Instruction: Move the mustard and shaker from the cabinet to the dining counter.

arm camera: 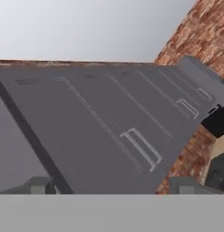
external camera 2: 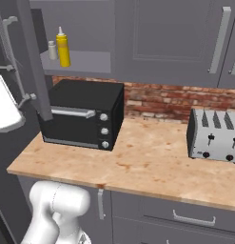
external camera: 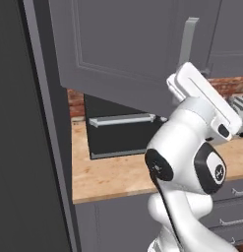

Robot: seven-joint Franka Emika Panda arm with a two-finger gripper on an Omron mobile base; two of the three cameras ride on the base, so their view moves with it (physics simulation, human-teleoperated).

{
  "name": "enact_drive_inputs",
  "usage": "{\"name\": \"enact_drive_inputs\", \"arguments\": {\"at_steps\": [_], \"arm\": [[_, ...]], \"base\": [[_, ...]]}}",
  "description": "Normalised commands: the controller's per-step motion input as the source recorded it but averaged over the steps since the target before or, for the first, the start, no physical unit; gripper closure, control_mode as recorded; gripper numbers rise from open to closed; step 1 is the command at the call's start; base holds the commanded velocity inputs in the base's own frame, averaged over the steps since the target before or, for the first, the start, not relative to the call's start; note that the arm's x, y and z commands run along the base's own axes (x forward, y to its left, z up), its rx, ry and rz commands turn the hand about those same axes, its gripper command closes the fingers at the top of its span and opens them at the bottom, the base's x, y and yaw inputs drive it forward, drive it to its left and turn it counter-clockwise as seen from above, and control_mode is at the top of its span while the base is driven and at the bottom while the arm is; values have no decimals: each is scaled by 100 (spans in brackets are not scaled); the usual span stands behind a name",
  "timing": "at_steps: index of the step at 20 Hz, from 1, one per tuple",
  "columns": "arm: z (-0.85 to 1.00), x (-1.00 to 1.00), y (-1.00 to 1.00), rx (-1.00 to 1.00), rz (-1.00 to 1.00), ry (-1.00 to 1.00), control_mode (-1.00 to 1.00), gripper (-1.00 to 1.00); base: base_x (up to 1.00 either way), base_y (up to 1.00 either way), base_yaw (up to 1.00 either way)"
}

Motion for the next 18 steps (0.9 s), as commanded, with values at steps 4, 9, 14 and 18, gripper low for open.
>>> {"name": "enact_drive_inputs", "arguments": {"at_steps": [4, 9, 14, 18], "arm": [[0, -5, -69, 21, 21, 0, -100, -100], [-14, 2, -23, 10, 41, 11, -100, -100], [-23, 21, 0, 12, 70, 26, -100, -100], [-23, 23, 0, 12, 76, 26, -100, -100]], "base": [[0, 0, 0], [0, 0, 0], [0, 0, 0], [0, 0, 0]]}}
